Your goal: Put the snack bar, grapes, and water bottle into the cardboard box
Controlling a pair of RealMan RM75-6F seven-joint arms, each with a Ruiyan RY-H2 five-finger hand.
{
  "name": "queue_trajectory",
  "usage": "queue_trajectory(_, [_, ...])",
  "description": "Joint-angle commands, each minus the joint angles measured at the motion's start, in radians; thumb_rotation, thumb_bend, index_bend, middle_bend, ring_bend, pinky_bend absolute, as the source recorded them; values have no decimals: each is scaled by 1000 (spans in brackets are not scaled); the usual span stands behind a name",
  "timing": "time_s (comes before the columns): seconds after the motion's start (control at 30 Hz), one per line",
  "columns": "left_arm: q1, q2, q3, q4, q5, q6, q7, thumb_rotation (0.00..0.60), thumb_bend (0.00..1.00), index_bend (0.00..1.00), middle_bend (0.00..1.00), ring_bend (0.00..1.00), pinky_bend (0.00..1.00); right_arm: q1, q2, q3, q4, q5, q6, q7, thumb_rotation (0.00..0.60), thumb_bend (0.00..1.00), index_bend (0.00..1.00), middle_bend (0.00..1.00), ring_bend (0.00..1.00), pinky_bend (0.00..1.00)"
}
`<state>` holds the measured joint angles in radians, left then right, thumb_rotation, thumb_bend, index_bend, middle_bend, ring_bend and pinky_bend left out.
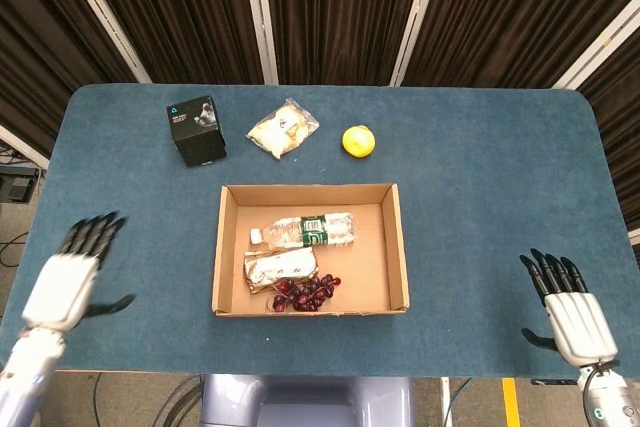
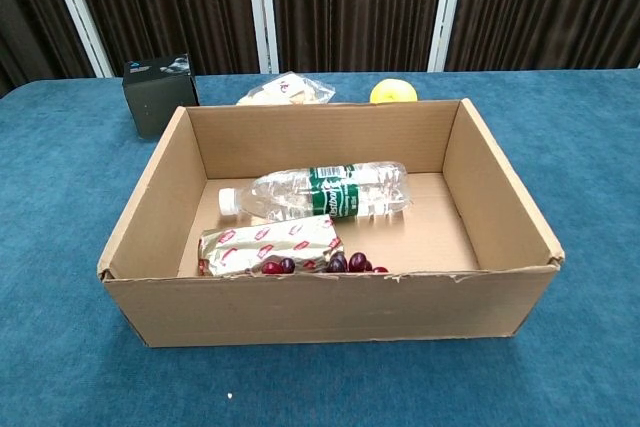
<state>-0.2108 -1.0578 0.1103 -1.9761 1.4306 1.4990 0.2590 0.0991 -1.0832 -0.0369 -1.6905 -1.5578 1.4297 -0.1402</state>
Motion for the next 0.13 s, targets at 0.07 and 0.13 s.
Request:
queue_trajectory(0.07, [137, -75, 60, 144, 50, 137, -86, 600, 0, 0, 0, 0, 0, -18, -30, -11, 34, -72, 59, -7, 600, 10, 0, 0, 0, 0])
queue_trajectory(0.13, [153, -95, 55, 177, 60, 158, -107, 600, 0, 0, 0, 0, 0, -20, -31, -12, 38, -76, 62, -6, 600, 10, 0, 0, 0, 0])
